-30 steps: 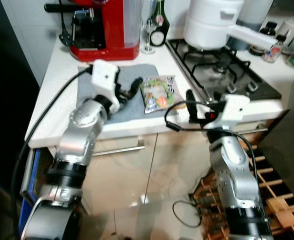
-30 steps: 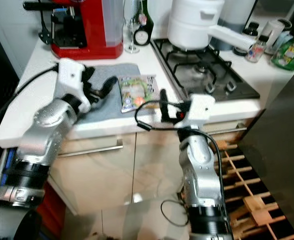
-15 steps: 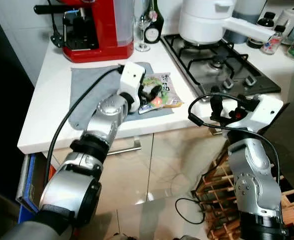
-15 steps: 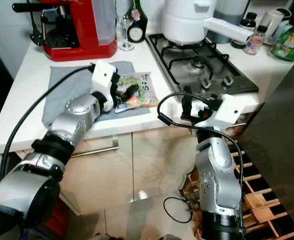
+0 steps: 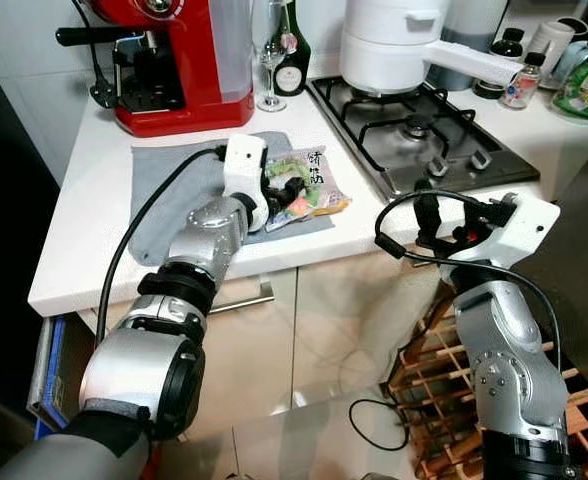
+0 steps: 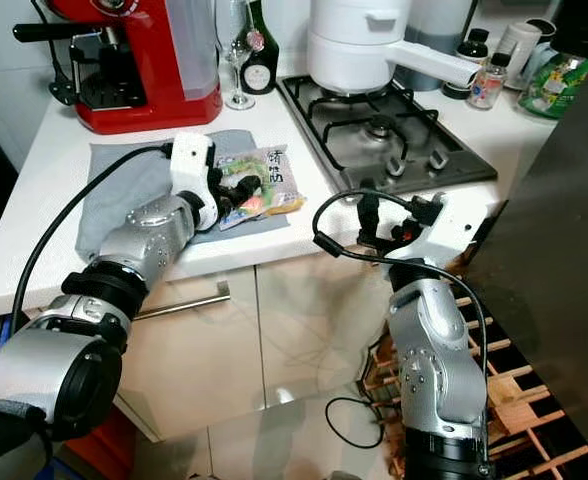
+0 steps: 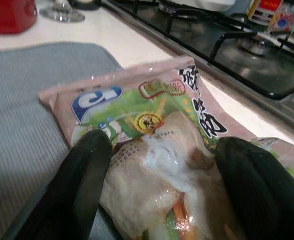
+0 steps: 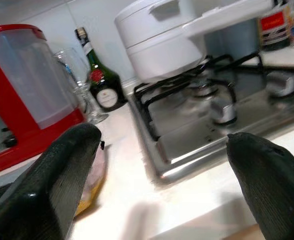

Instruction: Restocking fridge

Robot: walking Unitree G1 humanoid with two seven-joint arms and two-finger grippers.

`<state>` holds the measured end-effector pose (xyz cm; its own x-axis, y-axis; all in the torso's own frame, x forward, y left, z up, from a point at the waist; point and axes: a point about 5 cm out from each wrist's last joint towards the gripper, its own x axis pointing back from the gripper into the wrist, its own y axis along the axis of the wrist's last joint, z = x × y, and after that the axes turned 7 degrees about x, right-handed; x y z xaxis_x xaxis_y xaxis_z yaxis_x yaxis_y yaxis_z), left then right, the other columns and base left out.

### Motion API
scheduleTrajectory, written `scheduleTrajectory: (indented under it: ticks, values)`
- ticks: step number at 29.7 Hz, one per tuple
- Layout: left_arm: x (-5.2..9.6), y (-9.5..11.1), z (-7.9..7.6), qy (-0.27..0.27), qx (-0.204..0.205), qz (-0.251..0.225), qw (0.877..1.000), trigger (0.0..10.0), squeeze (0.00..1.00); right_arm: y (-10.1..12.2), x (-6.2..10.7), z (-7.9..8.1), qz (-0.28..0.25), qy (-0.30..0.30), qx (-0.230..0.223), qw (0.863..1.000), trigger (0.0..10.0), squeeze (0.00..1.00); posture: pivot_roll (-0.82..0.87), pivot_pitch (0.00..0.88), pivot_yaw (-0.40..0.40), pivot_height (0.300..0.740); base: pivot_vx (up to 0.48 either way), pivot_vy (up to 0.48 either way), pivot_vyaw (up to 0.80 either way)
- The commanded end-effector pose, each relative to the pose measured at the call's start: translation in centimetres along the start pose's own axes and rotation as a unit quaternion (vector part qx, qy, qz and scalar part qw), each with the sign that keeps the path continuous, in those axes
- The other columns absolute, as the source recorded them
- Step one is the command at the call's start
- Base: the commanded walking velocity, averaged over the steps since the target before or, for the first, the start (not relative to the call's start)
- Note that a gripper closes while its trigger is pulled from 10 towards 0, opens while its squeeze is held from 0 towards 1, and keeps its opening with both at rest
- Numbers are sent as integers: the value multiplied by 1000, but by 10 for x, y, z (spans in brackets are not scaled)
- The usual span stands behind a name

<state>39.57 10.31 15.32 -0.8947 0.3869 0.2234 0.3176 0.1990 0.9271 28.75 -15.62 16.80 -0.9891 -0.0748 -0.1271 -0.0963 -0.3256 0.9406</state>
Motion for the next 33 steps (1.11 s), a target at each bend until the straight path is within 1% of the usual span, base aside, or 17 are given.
scheduleTrajectory:
  ticks: [1, 2, 5, 6, 8, 9, 10, 12, 16, 23, 26, 27, 29, 30, 31, 33]
  values:
    - [9, -63, 13, 34, 47, 129, 990, 10000, 0, 9, -4, 15, -9, 38, -21, 999, 10000, 231, -207, 0, 39, 740, 0, 0, 0]
    - [9, -64, 13, 35, 52, 131, 989, 10000, 0, 9, -5, 17, -6, 43, -28, 999, 10000, 231, -207, 0, 39, 740, 0, 0, 0]
    - [11, -72, 12, 36, 70, 138, 987, 10000, 0, 1, -9, 33, 21, 80, -70, 994, 10000, 227, -203, 0, 32, 740, 0, 0, 0]
    - [11, -74, 11, 36, 76, 139, 987, 10000, 0, -6, -11, 43, 38, 101, -87, 990, 10000, 224, -206, 0, 31, 740, 0, 0, 0]
    - [11, -75, 11, 37, 84, 141, 986, 10000, 0, -16, -14, 57, 63, 128, -104, 984, 10000, 227, -201, 0, 25, 740, 0, 0, 0]
    - [11, -75, 11, 37, 84, 141, 986, 10000, 0, -16, -14, 57, 63, 128, -104, 984, 10000, 227, -201, 0, 25, 740, 0, 0, 0]
    - [11, -75, 11, 37, 86, 140, 986, 10000, 0, -21, -18, 64, 74, 135, -114, 981, 10000, 224, -194, 0, 20, 740, 0, 0, 0]
    - [11, -75, 11, 38, 87, 139, 986, 10000, 0, -24, -22, 68, 83, 136, -122, 980, 10000, 220, -189, 0, 17, 740, 0, 0, 0]
    - [11, -74, 12, 39, 91, 137, 986, 10000, 0, -27, -26, 69, 99, 130, -130, 978, 10000, 224, -175, 0, 9, 740, 0, 0, 0]
    - [12, -71, 14, 42, 97, 131, 986, 10000, 0, -30, -31, 65, 97, 106, -66, 987, 10000, 220, -166, 0, 7, 740, 0, 0, 0]
    - [12, -72, 15, 42, 98, 131, 986, 10000, 0, -29, -32, 64, 97, 97, -60, 989, 10000, 224, -166, 0, 5, 740, 0, 0, 0]
    - [12, -73, 15, 43, 99, 131, 986, 10000, 0, -29, -32, 61, 101, 86, -60, 989, 10000, 220, -166, 0, 5, 740, 0, 0, 0]
    - [12, -73, 15, 43, 99, 131, 986, 10000, 0, -29, -32, 61, 101, 86, -60, 989, 10000, 220, -166, 0, 5, 740, 0, 0, 0]
    - [12, -73, 15, 43, 100, 132, 985, 10000, 0, -28, -33, 59, 103, 74, -67, 990, 10000, 220, -166, 0, 4, 740, 0, 0, 0]
    - [12, -74, 14, 42, 103, 133, 985, 10000, 0, -26, -35, 51, 105, 59, -79, 990, 10000, 220, -172, 0, 6, 740, 0, 0, 0]
    - [12, -76, 12, 40, 105, 134, 985, 10000, 0, -27, -37, 44, 112, 49, -95, 988, 10000, 220, -170, 0, 3, 740, 0, 0, 0]
